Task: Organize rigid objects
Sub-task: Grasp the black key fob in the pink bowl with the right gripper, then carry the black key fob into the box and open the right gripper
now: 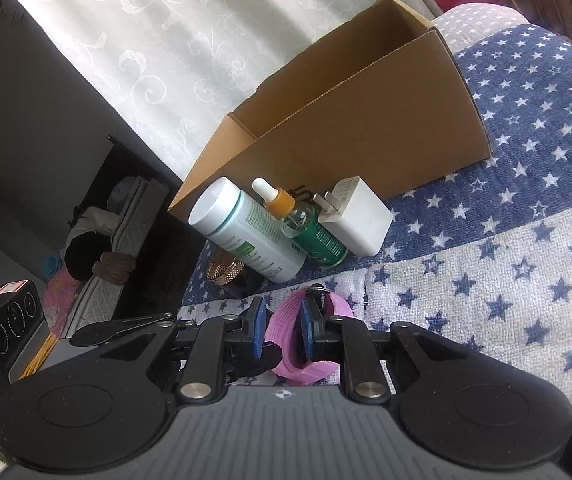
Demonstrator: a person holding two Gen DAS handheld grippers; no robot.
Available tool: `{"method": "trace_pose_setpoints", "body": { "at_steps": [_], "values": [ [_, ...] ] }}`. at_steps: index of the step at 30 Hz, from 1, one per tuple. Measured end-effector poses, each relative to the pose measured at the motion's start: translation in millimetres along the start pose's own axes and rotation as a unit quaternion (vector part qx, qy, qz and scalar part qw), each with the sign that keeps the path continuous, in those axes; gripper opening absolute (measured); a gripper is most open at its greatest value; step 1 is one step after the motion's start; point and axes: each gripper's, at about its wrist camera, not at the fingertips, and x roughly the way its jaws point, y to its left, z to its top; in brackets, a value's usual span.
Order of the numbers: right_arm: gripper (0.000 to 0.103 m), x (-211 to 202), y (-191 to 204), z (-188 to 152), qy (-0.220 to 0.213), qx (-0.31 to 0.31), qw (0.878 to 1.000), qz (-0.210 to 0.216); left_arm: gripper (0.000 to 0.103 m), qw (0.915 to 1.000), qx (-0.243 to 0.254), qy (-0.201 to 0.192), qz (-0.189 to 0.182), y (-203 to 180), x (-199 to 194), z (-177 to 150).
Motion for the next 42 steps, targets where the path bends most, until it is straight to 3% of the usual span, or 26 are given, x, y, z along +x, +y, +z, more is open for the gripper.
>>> {"method": "trace_pose_setpoints", "body": {
  "at_steps": [21,37,42],
  "values": [
    [0.021,30.6,-9.9,0.2,0.006,-0.023,0.999,-0.021,0.032,0.9983,0.033,0.023,0.041,-8.6,28.8,-5.3],
    [0.022,20.1,4.7,-0.6,-0.012,-0.04,0.999,-0.006,0.028,0.9967,0.045,-0.022,0.064,-11.1,-0.1,-16.0],
    [0.022,5.8,28.1,4.4,-0.023,-0.057,0.998,0.009,0.028,0.9949,0.047,-0.06,0.066,-8.7,-29.3,-6.1]
  ]
}}
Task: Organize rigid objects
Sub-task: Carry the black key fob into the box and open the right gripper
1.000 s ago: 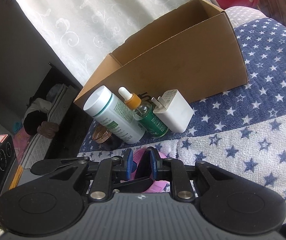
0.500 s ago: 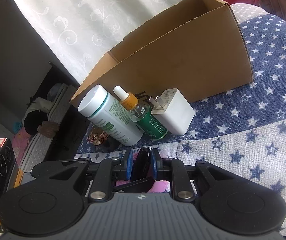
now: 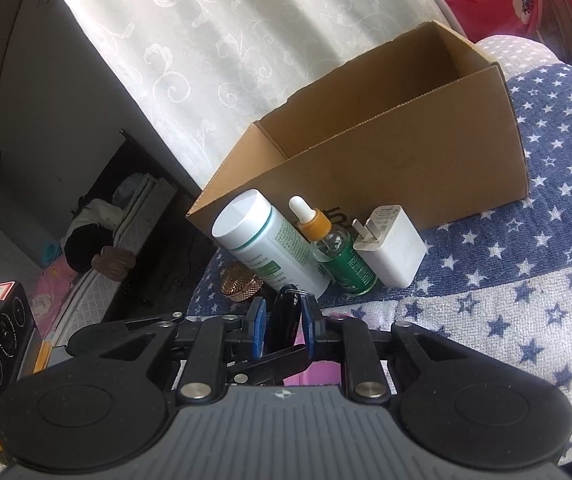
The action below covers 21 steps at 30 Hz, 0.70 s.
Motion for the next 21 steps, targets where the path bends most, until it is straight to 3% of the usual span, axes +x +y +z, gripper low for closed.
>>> {"method": "trace_pose_setpoints", "body": {
  "at_steps": [6,11,16,21],
  "values": [
    [0.022,-10.7,45.6,32.1,-0.02,-0.053,0.998,0.03,0.027,0.9984,0.004,-0.054,0.017,3.8,-25.4,40.3],
    [0.021,3.4,66.5,77.9,-0.012,-0.073,0.996,0.05,0.027,0.998,-0.016,-0.06,0.016,30.5,-25.8,72.2],
    [0.021,35.8,70.9,134.6,0.024,-0.066,0.996,0.062,0.026,0.9986,-0.035,-0.035,0.019,67.4,-4.2,106.1],
    [0.021,93.6,48.2,184.3,0.087,-0.026,0.995,0.045,0.025,0.9966,-0.073,0.038,0.006,111.9,55.3,140.2]
  ]
}}
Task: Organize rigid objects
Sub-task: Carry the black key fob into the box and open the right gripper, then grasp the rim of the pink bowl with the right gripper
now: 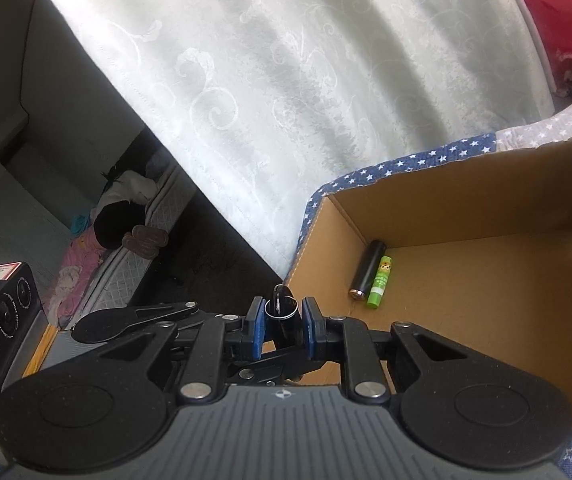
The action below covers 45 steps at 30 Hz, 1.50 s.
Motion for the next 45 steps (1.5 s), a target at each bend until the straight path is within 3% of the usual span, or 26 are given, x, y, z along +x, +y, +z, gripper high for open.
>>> {"method": "trace_pose_setpoints", "body": {
  "at_steps": [6,10,15,20,26,31,36,40,45],
  "values": [
    [0.021,70.0,-62.1,42.6,0.078,0.074,0.994,-0.021,0.025,0.9941,-0.049,0.096,-0.003,39.5,82.6,22.2],
    [0.021,110.0,-92.2,53.4,0.117,0.102,0.987,-0.03,0.025,0.9874,-0.068,0.142,0.016,55.3,123.3,28.7],
    [0.021,138.2,-111.2,61.2,0.135,0.115,0.983,-0.045,0.026,0.9839,-0.058,0.16,0.054,59.7,146.9,32.4],
    [0.021,142.6,-115.5,66.4,0.127,0.117,0.984,-0.05,0.027,0.984,-0.055,0.154,0.071,59.8,145.6,35.5],
    [0.021,99.4,-97.6,64.7,0.09,0.098,0.99,-0.05,0.031,0.9894,-0.048,0.117,0.071,52.6,109.2,35.6],
    [0.021,24.1,-66.9,42.6,0.029,0.065,0.997,-0.033,0.037,0.9955,-0.04,0.057,0.064,41.2,52.0,26.5],
    [0.021,-61.3,-38.8,-0.9,-0.044,0.026,0.999,-0.014,0.045,0.9981,-0.021,0.006,0.058,23.8,-7.1,-0.7],
    [0.021,-108.2,-29.8,-57.2,-0.087,0.007,0.996,-0.023,0.054,0.9985,-0.008,-0.027,0.048,8.0,-40.8,-36.4],
    [0.022,-120.6,-31.8,-127.2,-0.102,0.009,0.993,-0.053,0.057,0.9992,-0.002,-0.035,0.022,-14.8,-54.9,-88.3]
  ]
}}
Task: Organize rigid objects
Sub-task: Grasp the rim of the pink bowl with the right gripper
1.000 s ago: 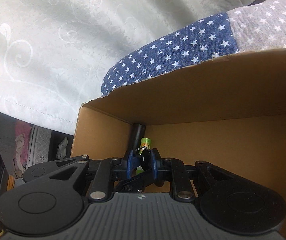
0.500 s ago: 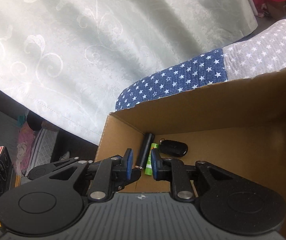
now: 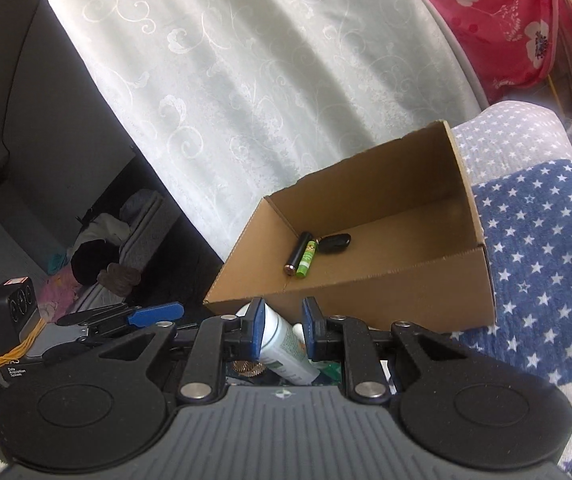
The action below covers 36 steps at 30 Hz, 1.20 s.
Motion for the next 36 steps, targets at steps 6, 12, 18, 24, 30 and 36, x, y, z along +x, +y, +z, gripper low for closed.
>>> {"method": "trace_pose_setpoints", "body": {
  "at_steps": [6,12,18,24,30,36],
  "values": [
    [0.022,17.3,-7.0,-65.1,0.03,0.018,0.999,-0.037,0.061,0.9992,0.02,0.01,-0.032,-29.2,2.2,-53.7],
    [0.022,32.3,-9.5,-92.3,0.043,0.021,0.997,-0.061,0.061,0.9957,0.023,0.052,-0.074,-52.8,19.7,-85.6],
    [0.024,50.5,-7.9,-97.0,0.061,-0.001,0.996,-0.068,0.061,0.9937,0.043,0.067,-0.078,-72.6,33.2,-94.9],
    [0.031,64.3,-6.6,-97.1,0.071,-0.035,0.993,-0.087,0.061,0.994,0.068,0.066,-0.055,-82.8,41.7,-98.4],
    [0.031,69.8,-9.2,-98.3,0.072,-0.055,0.991,-0.095,0.06,0.9946,0.076,0.06,-0.038,-84.9,42.9,-97.1],
    [0.017,70.4,-10.8,-102.9,0.071,-0.063,0.991,-0.097,0.06,0.9948,0.075,0.058,-0.037,-82.0,39.1,-97.4]
  ]
}}
